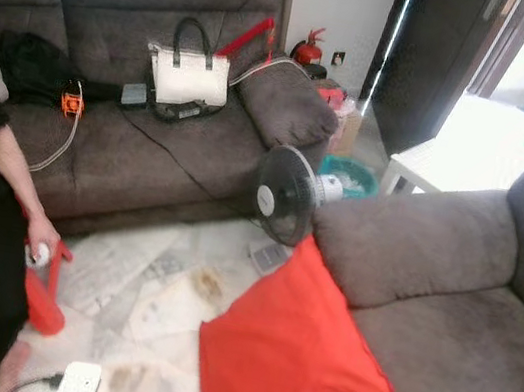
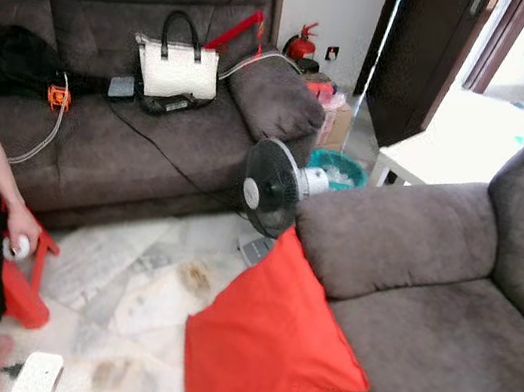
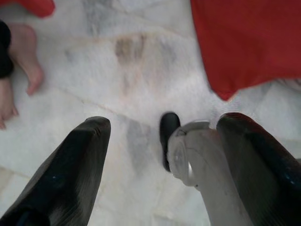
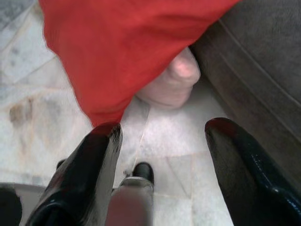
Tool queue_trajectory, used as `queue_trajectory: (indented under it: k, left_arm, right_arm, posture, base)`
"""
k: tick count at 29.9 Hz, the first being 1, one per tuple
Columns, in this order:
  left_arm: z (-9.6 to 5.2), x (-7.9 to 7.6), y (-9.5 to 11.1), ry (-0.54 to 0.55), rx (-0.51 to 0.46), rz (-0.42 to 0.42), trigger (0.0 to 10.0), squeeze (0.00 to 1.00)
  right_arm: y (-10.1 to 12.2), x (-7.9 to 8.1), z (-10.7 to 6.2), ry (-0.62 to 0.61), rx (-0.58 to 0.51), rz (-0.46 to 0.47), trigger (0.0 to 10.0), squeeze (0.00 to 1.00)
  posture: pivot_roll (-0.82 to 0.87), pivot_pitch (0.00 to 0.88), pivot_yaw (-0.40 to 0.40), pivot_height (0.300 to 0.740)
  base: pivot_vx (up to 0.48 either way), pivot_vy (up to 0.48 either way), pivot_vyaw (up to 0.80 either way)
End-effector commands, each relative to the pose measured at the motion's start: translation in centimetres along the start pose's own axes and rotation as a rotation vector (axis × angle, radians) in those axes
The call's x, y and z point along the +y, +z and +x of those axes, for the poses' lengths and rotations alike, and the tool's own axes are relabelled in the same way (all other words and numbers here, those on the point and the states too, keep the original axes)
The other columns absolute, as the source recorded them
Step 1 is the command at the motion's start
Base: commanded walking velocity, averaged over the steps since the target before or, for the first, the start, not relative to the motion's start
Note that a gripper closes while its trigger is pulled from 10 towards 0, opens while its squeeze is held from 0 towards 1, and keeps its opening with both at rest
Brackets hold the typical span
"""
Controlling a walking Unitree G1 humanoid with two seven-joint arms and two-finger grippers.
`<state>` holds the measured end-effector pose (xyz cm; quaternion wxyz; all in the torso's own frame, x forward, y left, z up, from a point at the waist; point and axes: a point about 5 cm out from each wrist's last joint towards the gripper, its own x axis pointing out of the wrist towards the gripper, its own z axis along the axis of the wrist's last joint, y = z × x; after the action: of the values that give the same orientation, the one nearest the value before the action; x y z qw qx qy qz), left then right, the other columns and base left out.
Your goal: Move the pillow to the sofa from floor
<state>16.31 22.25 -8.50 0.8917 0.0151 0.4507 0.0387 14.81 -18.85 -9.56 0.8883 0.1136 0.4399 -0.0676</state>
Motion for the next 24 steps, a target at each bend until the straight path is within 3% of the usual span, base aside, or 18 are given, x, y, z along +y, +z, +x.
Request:
queue_trajectory:
  k: [1, 9, 24]
  left_arm:
    - [-0.01, -0.24, -0.25, -0.007, 0.013, 0.015, 10.0, 0.00]
    - [-0.01, -0.17, -0.23, -0.006, 0.016, 0.021, 10.0, 0.00]
    - [-0.04, 0.08, 0.02, 0.020, -0.015, 0.010, 10.0, 0.00]
  right_arm:
    - [0.03, -0.51, -0.07, -0.016, 0.002, 0.003, 10.0, 0.00]
    - [0.03, -0.43, -0.06, -0.015, 0.002, 0.005, 10.0, 0.00]
    - [0.03, -0.22, -0.02, -0.015, -0.002, 0.014, 10.0, 0.00]
  posture:
    - [0.04, 0.000, -0.020, 0.740]
    - [0.04, 0.000, -0.016, 0.740]
    - [0.04, 0.000, -0.003, 0.740]
  base:
    - [0.000, -0.277, 0.00]
    - [0.000, -0.270, 0.00]
    - [0.000, 0.000, 0.00]
